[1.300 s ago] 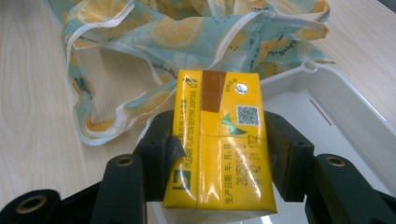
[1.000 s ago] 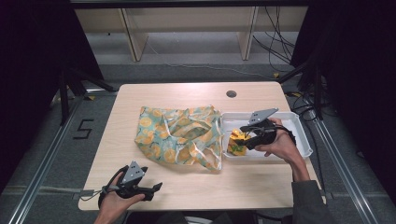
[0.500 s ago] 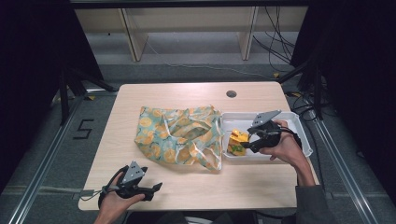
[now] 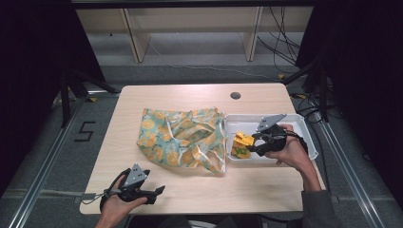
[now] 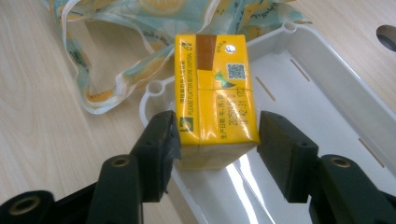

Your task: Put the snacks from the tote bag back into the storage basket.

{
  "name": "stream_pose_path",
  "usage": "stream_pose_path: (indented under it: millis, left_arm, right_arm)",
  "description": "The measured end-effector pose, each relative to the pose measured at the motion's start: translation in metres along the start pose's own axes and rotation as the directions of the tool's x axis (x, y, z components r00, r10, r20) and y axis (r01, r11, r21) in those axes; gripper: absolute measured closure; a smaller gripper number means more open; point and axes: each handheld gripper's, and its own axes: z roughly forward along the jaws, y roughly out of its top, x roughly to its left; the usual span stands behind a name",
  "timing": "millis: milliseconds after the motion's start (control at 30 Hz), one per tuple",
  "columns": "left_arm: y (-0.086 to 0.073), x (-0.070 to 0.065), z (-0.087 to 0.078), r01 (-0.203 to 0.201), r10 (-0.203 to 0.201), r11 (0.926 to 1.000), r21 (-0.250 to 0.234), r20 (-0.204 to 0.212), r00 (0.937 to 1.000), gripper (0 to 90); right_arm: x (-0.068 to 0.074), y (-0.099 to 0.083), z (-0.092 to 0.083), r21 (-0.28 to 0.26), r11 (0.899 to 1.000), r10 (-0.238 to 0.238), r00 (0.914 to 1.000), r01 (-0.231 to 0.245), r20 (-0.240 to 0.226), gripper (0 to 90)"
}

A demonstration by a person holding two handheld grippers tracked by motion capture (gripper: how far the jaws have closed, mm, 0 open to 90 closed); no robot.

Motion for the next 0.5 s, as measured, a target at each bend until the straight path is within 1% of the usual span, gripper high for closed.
stream_pose_path:
  millis: [67,100,133,167,200,233,267,300,333,367,400,433,467,500]
  left_arm:
    - [-0.0006,-0.0006,-0.0001,0.0,0.0,0.9999,0.015,0.009,1.0,19.0]
    - [-0.0006,-0.0006,-0.0003,0.0,0.0,0.9999,0.015,0.007,1.0,19.0]
    - [-0.0004,-0.0014,0.001,0.013,-0.013,0.9999,-0.007,-0.001,0.9999,19.0]
    - [-0.0007,-0.0021,0.0025,0.025,-0.025,0.9994,-0.025,0.002,0.9997,19.1]
    - [-0.0005,-0.0007,0.0013,0.003,-0.003,1.0,0.004,0.004,1.0,19.2]
    - [-0.0009,-0.0014,0.001,0.006,-0.006,1.0,0.005,0.004,1.0,19.2]
    - [-0.0014,-0.0012,0.0009,0.0,0.0,1.0,0.0,0.006,1.0,19.3]
    - [-0.0001,-0.0012,-0.0003,0.001,-0.001,0.9999,0.014,0.004,1.0,19.4]
    - [-0.0001,-0.001,0.0008,0.0,0.0,1.0,0.0,0.003,1.0,19.4]
    - [0.0002,-0.0003,0.0007,-0.01,0.009,0.9999,0.01,0.007,0.9999,19.5]
    - [-0.0011,-0.0025,0.0022,0.023,-0.023,0.9997,0.003,0.005,0.9997,19.4]
    - [-0.0015,-0.0024,0.0019,0.018,-0.018,0.9998,0.01,0.001,0.9998,19.5]
    - [-0.0016,-0.0027,0.002,0.023,-0.023,0.9997,0.004,0.003,0.9997,19.5]
    - [-0.0004,-0.0016,0.0004,0.012,-0.013,0.9998,0.017,0.008,0.9999,19.6]
  right_arm:
    - [-0.0012,0.0005,-0.0006,-0.004,1.0,-0.018,0.9998,0.018,-0.008,50.6]
    - [-0.0016,0.0002,-0.0003,-0.008,1.0,-0.029,0.9995,0.029,-0.012,51.1]
    - [-0.0019,0.0001,0.0,-0.012,0.999,-0.039,0.9992,0.039,-0.009,51.4]
    - [-0.0003,-0.0001,-0.0006,-0.004,0.999,-0.037,0.9993,0.037,-0.012,51.5]
    - [-0.0002,-0.0001,-0.0007,-0.003,0.999,-0.042,0.999,0.042,-0.017,51.5]
    - [-0.0008,0.0006,0.0,-0.005,0.999,-0.055,0.9983,0.054,-0.02,51.6]
    - [-0.0008,0.0009,-0.0001,-0.004,0.998,-0.062,0.998,0.062,-0.013,51.6]
    - [-0.0009,0.001,-0.0001,-0.006,0.998,-0.069,0.9975,0.069,-0.018,51.6]
    - [-0.0002,0.0006,-0.0005,-0.004,0.997,-0.074,0.997,0.074,-0.022,51.6]
    - [-0.0008,0.0005,-0.0007,-0.005,0.996,-0.084,0.9961,0.084,-0.026,51.5]
    - [-0.0018,0.0008,-0.0004,-0.002,0.996,-0.091,0.9956,0.091,-0.026,51.5]
    - [-0.0059,0.0007,0.0005,-0.023,0.991,-0.135,0.9901,0.134,-0.039,51.5]
    - [-0.007,-0.0001,0.0006,-0.023,0.992,-0.129,0.9906,0.128,-0.046,51.5]
    - [-0.0079,-0.0008,0.0006,-0.028,0.992,-0.128,0.9904,0.127,-0.052,51.5]
